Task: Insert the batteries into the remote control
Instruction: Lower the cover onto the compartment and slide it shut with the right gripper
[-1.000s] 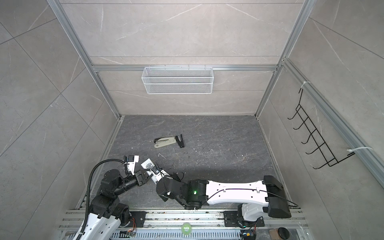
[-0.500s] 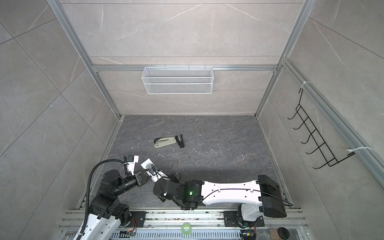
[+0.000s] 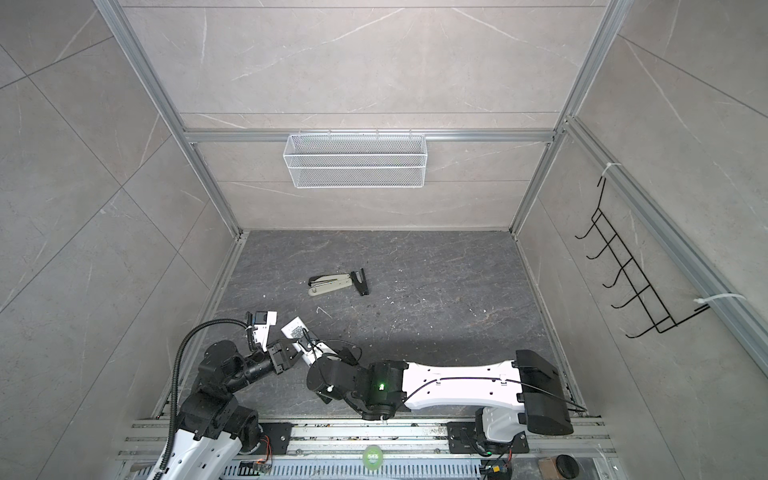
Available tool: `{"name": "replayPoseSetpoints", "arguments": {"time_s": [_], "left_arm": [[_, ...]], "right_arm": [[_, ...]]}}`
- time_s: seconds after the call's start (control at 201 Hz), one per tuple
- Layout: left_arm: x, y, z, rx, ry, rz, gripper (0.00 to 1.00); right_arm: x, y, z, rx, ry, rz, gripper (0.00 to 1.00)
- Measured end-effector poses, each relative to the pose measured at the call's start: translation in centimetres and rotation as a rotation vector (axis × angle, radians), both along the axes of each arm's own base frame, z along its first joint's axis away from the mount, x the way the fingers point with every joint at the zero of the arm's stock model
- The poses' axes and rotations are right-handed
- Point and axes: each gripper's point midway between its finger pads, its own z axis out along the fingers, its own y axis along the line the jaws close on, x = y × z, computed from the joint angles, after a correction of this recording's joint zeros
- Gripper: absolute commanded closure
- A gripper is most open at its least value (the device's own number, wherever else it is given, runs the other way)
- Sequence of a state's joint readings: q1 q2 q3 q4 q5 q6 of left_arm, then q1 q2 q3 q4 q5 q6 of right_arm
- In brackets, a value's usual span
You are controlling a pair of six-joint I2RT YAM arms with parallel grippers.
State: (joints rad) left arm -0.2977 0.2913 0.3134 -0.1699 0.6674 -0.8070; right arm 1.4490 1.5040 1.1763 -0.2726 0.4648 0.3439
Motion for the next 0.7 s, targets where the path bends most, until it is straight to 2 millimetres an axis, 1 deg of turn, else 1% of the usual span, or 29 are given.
{"name": "replayPoseSetpoints", "arguments": {"time_s": [0.214,0.602,0.697], "left_arm": [[0.0,0.0,0.0,-0.001,0.0,-0.002,1.0],[-0.1,-0.1,0.0,-0.002,0.0,-0.01,1.0],[-0.2,-0.1,0.1,-0.003,-0.001,-0.011,1.0]], "right_arm": [[0.0,-0.1,-0.1,-0.004,0.001,-0.005,0.88],[0.1,-0.7,-1.3,-0.029,0.012,-0.022,0.89],[0.1,-0.7,-1.4,-0.027,0.015,-0.024,0.88]]}}
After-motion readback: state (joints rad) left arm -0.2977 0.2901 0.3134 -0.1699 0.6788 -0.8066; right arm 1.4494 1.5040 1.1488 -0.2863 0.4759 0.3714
